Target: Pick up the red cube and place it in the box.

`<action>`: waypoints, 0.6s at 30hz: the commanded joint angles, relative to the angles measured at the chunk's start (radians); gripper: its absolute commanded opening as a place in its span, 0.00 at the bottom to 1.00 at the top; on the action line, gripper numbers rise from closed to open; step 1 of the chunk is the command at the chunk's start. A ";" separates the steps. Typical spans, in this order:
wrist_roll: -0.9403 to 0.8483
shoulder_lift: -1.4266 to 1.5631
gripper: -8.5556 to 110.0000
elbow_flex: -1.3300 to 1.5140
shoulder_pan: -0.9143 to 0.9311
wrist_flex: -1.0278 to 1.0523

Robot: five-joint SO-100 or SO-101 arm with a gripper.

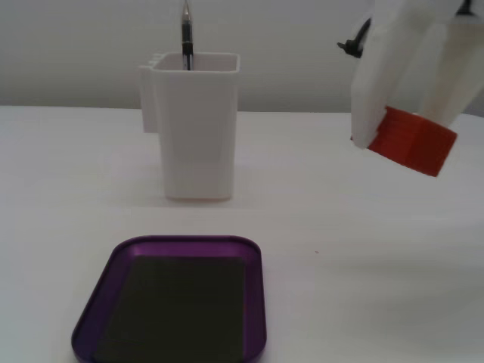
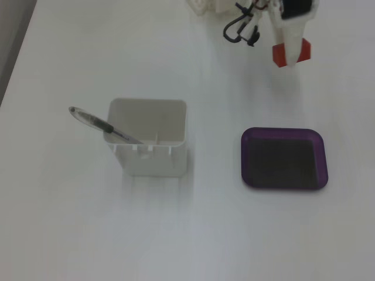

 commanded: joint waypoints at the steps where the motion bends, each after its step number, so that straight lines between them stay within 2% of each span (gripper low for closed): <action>1: 0.114 -0.023 0.07 -0.054 -0.014 -0.121; 6: 0.284 -0.187 0.07 -0.117 0.005 -0.279; 10: 0.382 -0.348 0.07 -0.256 0.006 -0.313; 18: 0.397 -0.696 0.07 -0.561 0.008 -0.301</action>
